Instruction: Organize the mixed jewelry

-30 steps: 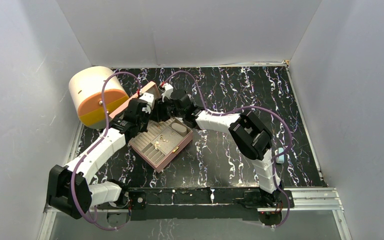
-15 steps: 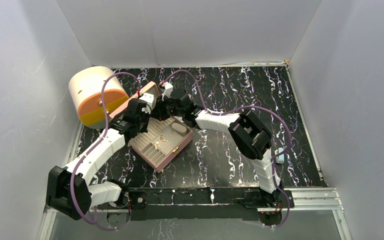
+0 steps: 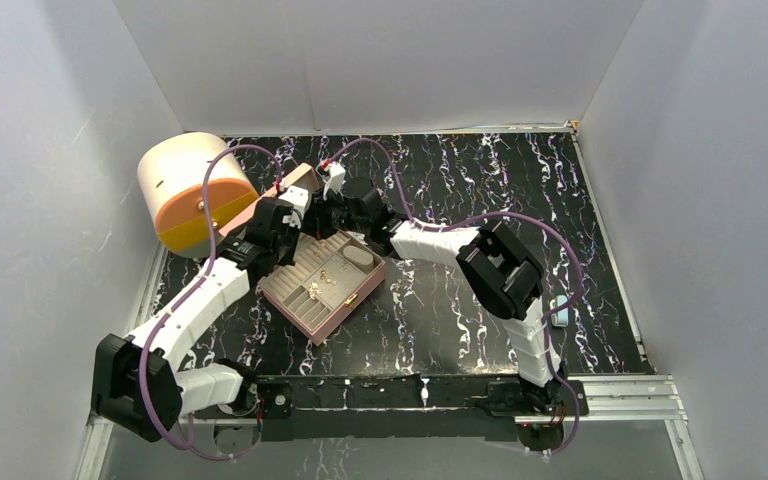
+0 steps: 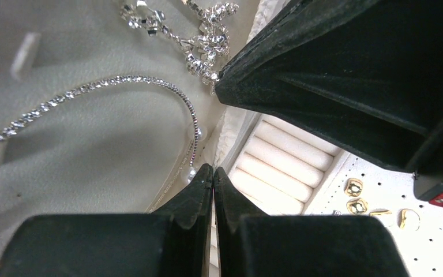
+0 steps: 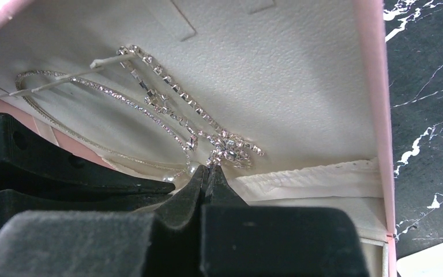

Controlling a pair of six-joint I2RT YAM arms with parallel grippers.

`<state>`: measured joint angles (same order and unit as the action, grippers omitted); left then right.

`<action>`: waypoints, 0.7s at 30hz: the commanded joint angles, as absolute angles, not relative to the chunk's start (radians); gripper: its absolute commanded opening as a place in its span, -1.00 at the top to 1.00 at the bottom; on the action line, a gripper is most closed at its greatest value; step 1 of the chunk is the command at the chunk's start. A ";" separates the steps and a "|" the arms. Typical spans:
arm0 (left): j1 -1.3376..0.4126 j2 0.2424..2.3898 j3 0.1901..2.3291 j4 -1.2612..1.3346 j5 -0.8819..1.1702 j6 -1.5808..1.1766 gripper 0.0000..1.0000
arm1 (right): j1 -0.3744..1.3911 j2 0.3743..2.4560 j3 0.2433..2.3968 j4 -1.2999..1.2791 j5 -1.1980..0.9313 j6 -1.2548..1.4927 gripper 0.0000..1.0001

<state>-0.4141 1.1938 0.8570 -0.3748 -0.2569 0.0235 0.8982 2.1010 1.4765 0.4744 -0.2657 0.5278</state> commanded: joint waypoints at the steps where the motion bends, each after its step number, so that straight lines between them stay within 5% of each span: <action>1: -0.416 1.144 0.850 -0.376 -0.202 0.039 1.00 | 0.899 2.078 1.528 0.535 -0.275 0.544 1.00; 21: -0.416 1.134 0.857 -0.376 -0.201 0.042 1.00 | 0.898 2.119 1.579 0.453 -0.210 0.560 0.89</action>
<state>-0.4133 1.1801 0.8452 -0.3737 -0.2375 0.0463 0.8982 2.1036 1.5291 0.4500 -0.2478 0.5896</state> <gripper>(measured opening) 0.009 0.029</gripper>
